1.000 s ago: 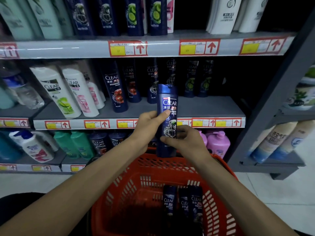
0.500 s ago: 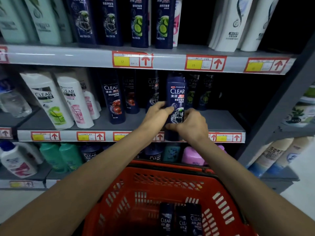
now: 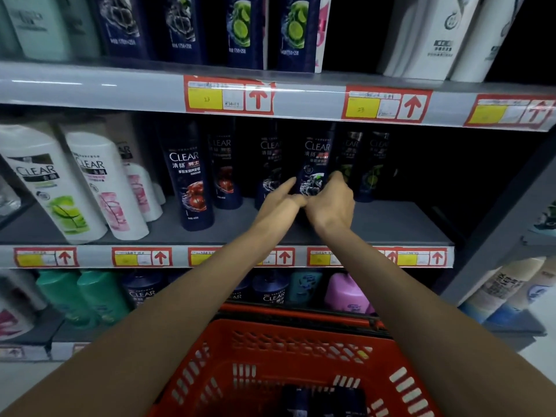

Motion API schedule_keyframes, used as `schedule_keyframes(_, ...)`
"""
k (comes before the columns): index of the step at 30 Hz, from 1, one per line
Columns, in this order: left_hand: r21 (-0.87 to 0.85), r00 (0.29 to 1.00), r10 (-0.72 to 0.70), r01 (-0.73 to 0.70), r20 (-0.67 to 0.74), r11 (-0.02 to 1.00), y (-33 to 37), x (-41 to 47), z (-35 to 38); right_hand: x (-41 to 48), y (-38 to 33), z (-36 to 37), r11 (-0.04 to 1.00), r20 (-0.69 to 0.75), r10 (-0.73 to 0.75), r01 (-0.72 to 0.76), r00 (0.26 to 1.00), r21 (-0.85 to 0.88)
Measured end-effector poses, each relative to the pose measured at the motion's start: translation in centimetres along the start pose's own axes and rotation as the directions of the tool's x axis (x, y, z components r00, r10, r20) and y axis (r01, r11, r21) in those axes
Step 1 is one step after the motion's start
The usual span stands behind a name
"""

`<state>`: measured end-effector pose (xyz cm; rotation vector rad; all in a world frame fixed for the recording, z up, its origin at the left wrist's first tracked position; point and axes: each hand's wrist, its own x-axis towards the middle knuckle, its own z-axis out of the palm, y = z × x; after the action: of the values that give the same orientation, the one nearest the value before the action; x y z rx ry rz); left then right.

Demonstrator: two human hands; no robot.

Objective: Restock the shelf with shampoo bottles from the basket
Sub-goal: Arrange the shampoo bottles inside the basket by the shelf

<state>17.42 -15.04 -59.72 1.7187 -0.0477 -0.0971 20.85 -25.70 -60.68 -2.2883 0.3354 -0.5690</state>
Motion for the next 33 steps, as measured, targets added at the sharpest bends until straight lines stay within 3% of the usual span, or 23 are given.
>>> schedule_keyframes(5,-0.057,0.997,0.030,-0.035,-0.072,0.998,-1.7,2.5,1.2,1.6,0.4,2.7,0.999,-0.091,-0.031,0.027,0.995,-0.047)
schedule_keyframes(13,-0.062,0.994,0.013,-0.020,-0.111,0.998,-3.3,4.6,2.4,2.6,1.7,4.3,0.993,-0.103,-0.053,0.041,0.993,-0.115)
schedule_keyframes(20,0.003,0.999,-0.007,0.007,-0.041,1.000,-1.8,2.5,1.1,1.5,2.2,1.8,0.998,0.088,-0.056,0.056,0.995,0.007)
schedule_keyframes(28,0.372,0.999,0.034,-0.042,0.027,0.927,0.0,-2.8,-1.8,-3.2,3.2,-5.5,0.970,0.342,-0.128,0.189,0.931,-0.151)
schedule_keyframes(33,0.698,0.988,0.097,-0.154,0.121,0.699,0.9,-7.3,-2.8,-6.5,3.0,-10.1,0.892,0.437,-0.101,0.276,0.894,-0.359)
